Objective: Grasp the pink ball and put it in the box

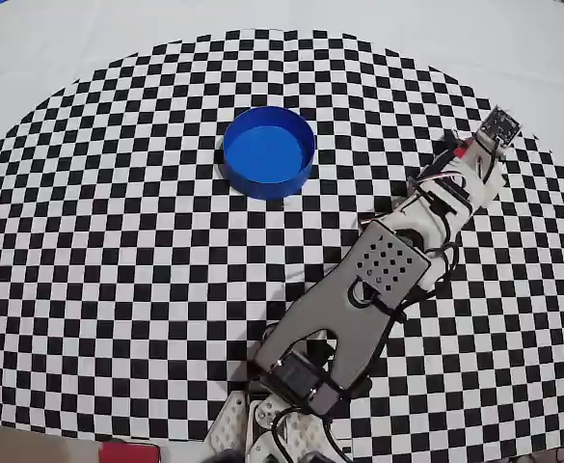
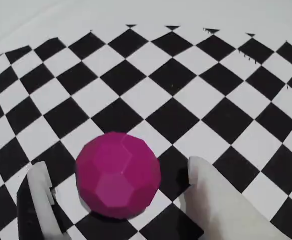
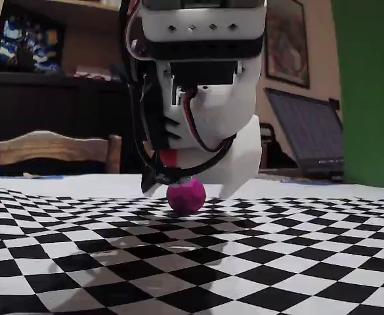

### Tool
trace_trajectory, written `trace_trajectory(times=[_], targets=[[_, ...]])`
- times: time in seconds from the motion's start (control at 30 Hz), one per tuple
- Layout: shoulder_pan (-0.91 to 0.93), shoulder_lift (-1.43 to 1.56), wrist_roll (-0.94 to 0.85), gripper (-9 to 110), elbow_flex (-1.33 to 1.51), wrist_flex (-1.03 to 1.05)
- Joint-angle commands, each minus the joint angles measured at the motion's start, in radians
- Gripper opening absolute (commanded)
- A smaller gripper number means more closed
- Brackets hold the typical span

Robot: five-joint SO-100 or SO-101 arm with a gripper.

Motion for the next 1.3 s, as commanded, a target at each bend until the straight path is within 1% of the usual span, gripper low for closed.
trace_trajectory(times=[0.0,0.67,0.7,0.77,0.83,1.27], targets=[[0.003,0.012,-0.006,33,-0.046,0.003],[0.005,0.011,-0.006,33,-0.049,-0.003],[0.005,0.011,-0.006,30,-0.049,-0.003],[0.005,0.011,-0.006,19,-0.049,-0.003],[0.005,0.011,-0.006,0,-0.049,-0.006],[0.009,0.029,-0.006,0,-0.044,-0.012]])
